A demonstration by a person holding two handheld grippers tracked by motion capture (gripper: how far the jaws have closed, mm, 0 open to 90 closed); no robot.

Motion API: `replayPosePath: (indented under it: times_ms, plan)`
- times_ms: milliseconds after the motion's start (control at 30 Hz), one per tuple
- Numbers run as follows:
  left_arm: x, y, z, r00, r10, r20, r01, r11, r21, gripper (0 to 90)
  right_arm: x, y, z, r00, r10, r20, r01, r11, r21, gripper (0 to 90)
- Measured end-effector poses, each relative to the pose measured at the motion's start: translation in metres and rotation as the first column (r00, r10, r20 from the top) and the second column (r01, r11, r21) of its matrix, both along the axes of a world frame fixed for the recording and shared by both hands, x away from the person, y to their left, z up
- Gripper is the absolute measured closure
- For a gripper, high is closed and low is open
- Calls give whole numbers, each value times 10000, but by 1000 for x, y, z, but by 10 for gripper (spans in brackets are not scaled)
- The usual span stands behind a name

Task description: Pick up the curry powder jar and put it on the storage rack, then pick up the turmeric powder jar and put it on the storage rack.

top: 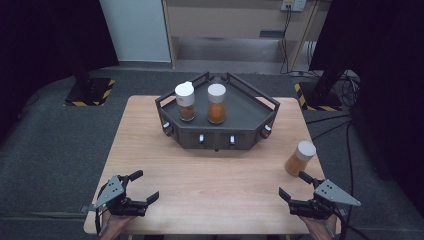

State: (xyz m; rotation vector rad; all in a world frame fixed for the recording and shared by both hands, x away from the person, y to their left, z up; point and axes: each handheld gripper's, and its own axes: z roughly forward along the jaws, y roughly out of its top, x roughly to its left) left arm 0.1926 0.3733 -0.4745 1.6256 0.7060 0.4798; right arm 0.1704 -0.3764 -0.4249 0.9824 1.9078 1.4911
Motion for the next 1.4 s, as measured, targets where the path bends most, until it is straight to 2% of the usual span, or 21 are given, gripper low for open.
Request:
replayPosePath:
  times_ms: [367,633,1100,1400]
  plan:
    - [1,-1,0,10000,-26,18,26,10000,-2,13,-1,-2,0,10000,8,10,-8,10000,85,68]
    - [1,-1,0,10000,-36,-4,36,10000,5,12,-9,-3,3,9992,-259,293,253,9994,217,62]
    - [1,-1,0,10000,-73,-4,73,10000,-21,12,-16,-13,28,9927,-1090,515,1087,9940,98,30]
    - [1,-1,0,10000,-65,-16,65,10000,-26,12,-8,-21,45,9861,-1570,540,1571,9876,11,31]
